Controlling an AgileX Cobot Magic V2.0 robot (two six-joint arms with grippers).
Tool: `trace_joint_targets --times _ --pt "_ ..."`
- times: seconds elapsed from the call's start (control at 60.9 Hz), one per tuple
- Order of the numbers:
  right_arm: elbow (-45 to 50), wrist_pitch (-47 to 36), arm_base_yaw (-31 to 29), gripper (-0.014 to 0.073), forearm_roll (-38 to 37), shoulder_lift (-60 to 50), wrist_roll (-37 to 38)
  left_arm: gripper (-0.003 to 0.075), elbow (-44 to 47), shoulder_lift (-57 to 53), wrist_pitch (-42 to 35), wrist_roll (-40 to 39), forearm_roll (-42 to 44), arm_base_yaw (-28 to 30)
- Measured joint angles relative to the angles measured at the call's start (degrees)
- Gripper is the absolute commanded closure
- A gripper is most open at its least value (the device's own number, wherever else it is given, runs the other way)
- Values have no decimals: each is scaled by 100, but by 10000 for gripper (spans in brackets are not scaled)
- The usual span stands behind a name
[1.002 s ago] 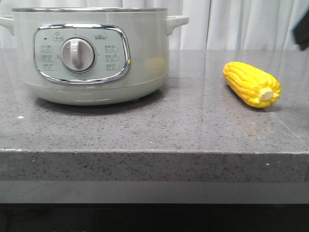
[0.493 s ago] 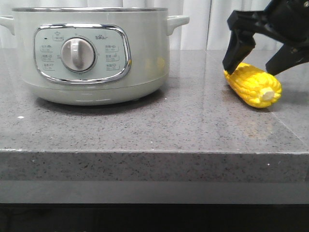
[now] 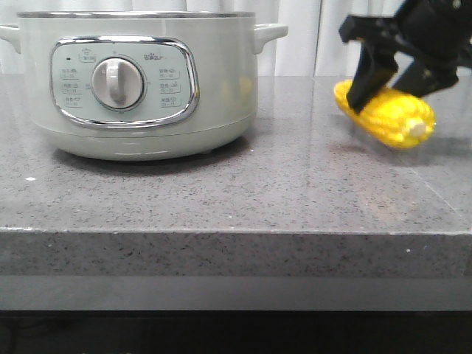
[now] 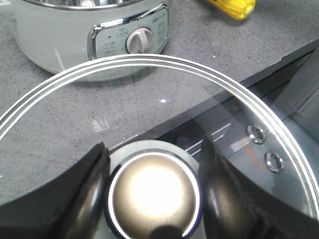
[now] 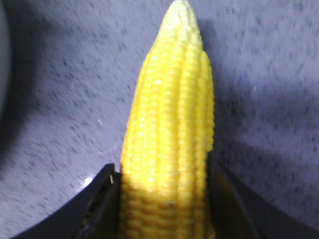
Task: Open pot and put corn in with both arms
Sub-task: 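Carry the corn cob over the open pot with the right gripper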
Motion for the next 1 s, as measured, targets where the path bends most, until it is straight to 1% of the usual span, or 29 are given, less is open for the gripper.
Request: trace_joint_targets --times 0.181,0.279,0.493,0.558,0.723,0.755,0.936,1.002 --pt "-913 57 67 400 0 -207 -21 470 0 0 0 0 0 0" --pt "-1588 73 310 400 -10 -184 -87 470 0 0 0 0 0 0" --pt "-2874 214 1321 399 -10 485 -246 470 0 0 0 0 0 0" --pt "-3156 226 1672 399 -10 813 -253 470 0 0 0 0 0 0" --pt "-3590 261 2250 393 -10 1474 -306 470 0 0 0 0 0 0" --pt "-3621 265 2311 377 0 1566 -306 470 0 0 0 0 0 0" --pt "-3671 330 2411 153 0 1917 -306 470 0 0 0 0 0 0" --pt "-3671 345 2411 102 0 1951 -306 470 0 0 0 0 0 0"
